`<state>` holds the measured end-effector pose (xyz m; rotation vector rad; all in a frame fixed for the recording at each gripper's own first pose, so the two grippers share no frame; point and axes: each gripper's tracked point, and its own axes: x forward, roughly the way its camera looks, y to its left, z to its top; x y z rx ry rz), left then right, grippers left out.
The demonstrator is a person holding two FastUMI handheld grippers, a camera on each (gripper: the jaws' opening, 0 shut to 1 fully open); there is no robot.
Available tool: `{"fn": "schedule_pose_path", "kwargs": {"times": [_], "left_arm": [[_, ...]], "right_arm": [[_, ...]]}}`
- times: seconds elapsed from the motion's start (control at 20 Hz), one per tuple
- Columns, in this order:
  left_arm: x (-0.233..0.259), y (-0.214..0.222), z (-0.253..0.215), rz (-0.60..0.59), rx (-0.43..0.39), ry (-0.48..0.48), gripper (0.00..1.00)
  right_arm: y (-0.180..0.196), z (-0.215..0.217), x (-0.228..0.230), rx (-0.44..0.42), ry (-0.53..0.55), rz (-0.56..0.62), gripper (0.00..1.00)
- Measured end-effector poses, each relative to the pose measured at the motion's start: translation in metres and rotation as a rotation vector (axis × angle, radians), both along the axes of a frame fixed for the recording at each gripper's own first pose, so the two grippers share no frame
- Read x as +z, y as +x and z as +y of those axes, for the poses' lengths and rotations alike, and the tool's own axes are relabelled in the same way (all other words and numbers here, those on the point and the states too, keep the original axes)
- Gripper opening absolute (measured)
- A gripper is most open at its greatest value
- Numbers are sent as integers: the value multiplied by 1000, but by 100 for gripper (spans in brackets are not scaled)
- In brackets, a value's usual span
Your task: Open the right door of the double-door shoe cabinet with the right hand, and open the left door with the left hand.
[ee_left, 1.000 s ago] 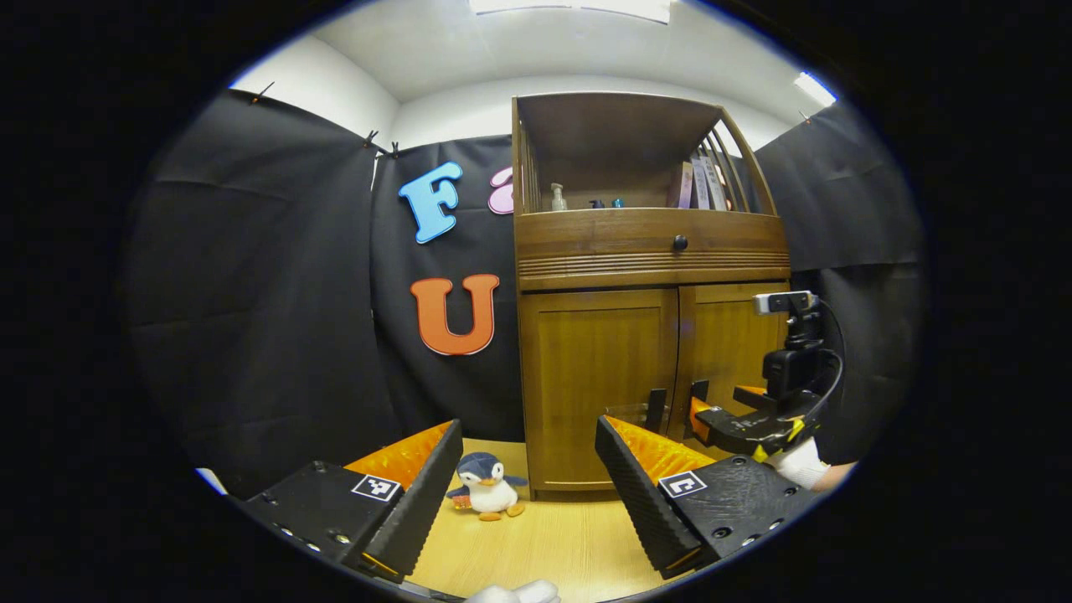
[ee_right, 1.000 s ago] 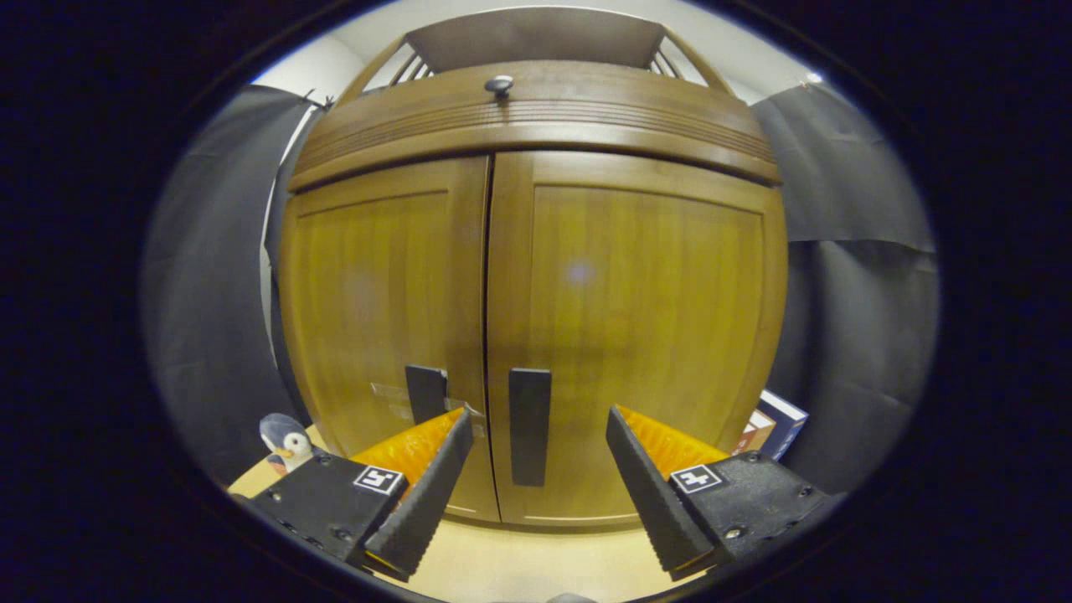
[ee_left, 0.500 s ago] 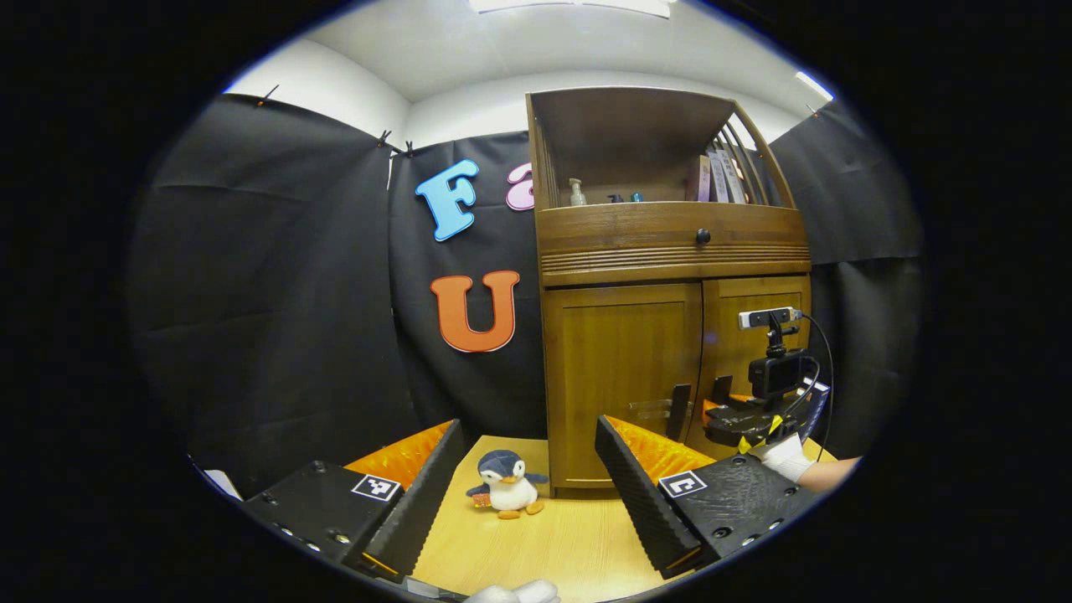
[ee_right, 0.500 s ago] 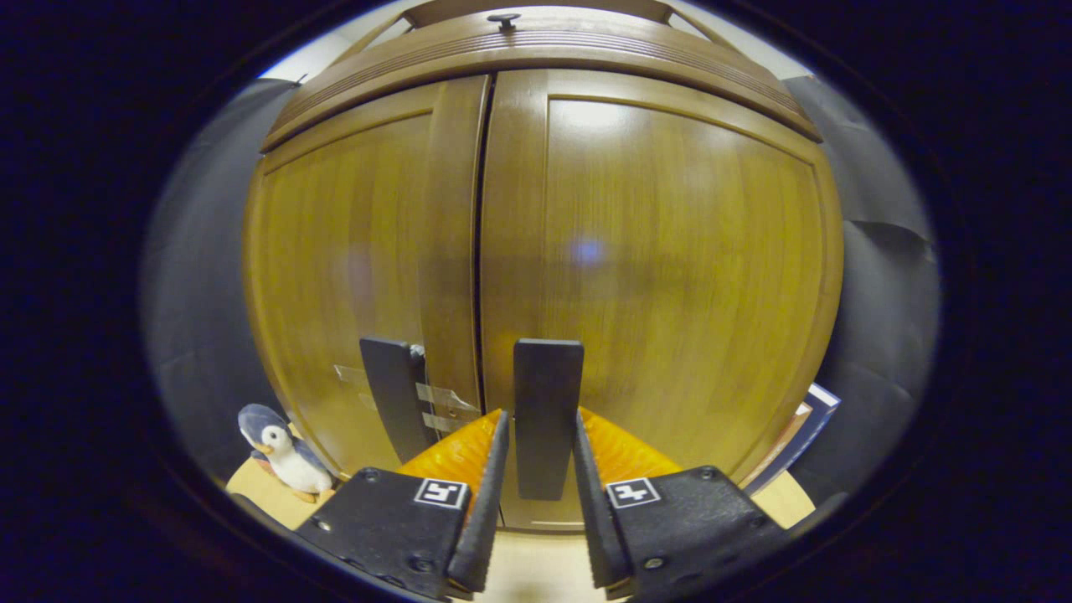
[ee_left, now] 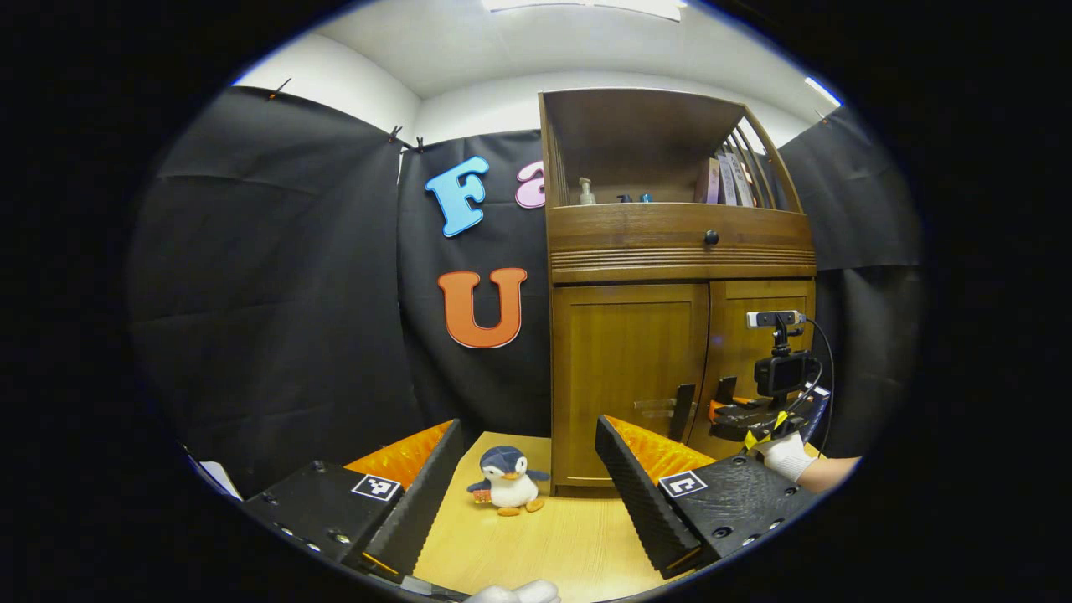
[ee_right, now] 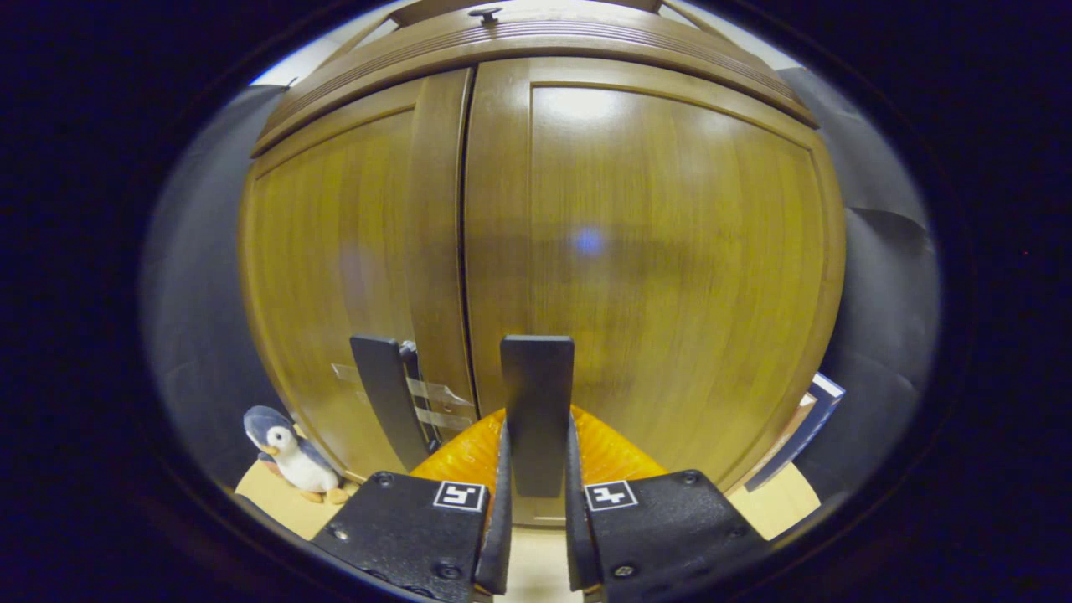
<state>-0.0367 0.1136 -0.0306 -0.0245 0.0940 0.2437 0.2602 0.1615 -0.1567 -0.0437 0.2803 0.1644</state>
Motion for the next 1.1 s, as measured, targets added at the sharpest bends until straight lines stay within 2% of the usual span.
{"fn": "schedule_pose_path", "kwargs": {"times": [0.35,0.85,0.9,0.95,1.1], "left_arm": [[-3,-9,-13,-12,-39,-14,96],[-9,-16,-39,-8,-101,-11,96],[-11,-15,-41,-6,-106,-11,96],[-11,-14,-44,-6,-111,-12,96],[-14,-5,-54,-11,-129,-10,96]], "right_arm": [[-45,-16,0,53,11,24,27],[-110,-58,0,67,44,39,26],[-116,-62,0,68,52,44,28],[-120,-67,0,67,57,46,25],[-133,-82,2,58,68,50,25]]}}
